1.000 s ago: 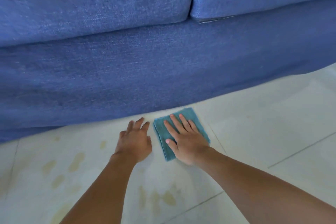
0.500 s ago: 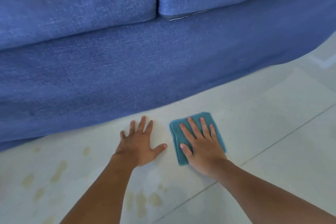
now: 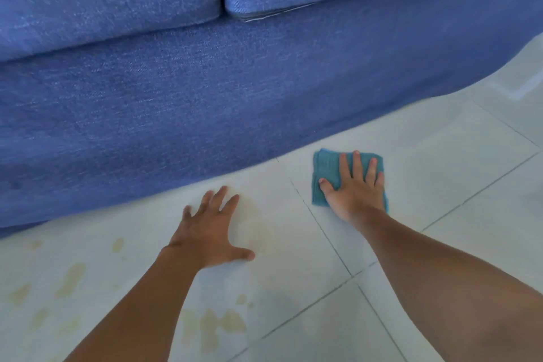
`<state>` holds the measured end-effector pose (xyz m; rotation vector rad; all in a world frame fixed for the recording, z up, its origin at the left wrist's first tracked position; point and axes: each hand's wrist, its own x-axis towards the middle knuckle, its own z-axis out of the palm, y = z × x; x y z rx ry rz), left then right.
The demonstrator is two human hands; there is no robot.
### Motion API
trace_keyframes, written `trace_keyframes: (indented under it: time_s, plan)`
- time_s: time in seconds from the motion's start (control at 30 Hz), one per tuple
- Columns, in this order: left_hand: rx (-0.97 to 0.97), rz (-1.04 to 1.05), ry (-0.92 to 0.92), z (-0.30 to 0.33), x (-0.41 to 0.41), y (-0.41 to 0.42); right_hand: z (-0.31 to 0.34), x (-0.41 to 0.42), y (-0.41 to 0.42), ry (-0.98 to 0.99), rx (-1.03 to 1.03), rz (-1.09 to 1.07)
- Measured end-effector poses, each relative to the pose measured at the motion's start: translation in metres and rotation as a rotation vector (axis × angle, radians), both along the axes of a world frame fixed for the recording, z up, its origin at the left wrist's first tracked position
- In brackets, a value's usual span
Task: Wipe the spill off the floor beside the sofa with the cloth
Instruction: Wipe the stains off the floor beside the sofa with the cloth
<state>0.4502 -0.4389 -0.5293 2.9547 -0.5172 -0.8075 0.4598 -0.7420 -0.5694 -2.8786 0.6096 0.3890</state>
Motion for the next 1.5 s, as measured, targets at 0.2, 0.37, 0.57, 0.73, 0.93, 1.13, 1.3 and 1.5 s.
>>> trace_keyframes:
  time_s: [0.2, 0.37, 0.57, 0.73, 0.93, 1.13, 1.3, 1.5]
  plan:
    - [0.096, -0.007, 0.047, 0.019, 0.005, 0.041, 0.008, 0.009, 0.099, 0.065, 0.027, 0.376]
    - [0.117, 0.084, 0.075, 0.029, -0.006, 0.066, 0.021, 0.015, 0.169, 0.199, 0.01, 0.673]
    - [0.21, -0.064, 0.076, 0.05, 0.006, 0.105, 0.042, 0.027, 0.206, 0.402, -0.124, 0.819]
    - [0.203, -0.127, 0.122, 0.063, 0.005, 0.124, 0.07, 0.038, 0.217, 0.534, -0.281, 0.871]
    - [0.163, -0.157, 0.117, 0.038, -0.012, 0.144, 0.045, 0.021, 0.216, 0.407, -0.223, 0.802]
    - [0.137, -0.15, 0.118, 0.037, -0.026, 0.169, 0.014, 0.007, 0.206, 0.116, 0.023, 0.812]
    - [0.111, -0.157, 0.173, 0.032, -0.04, 0.173, 0.007, -0.009, 0.214, 0.068, 0.052, 0.88]
    - [0.135, -0.229, 0.201, 0.028, -0.046, 0.172, 0.008, -0.042, 0.206, 0.081, 0.037, 0.768]
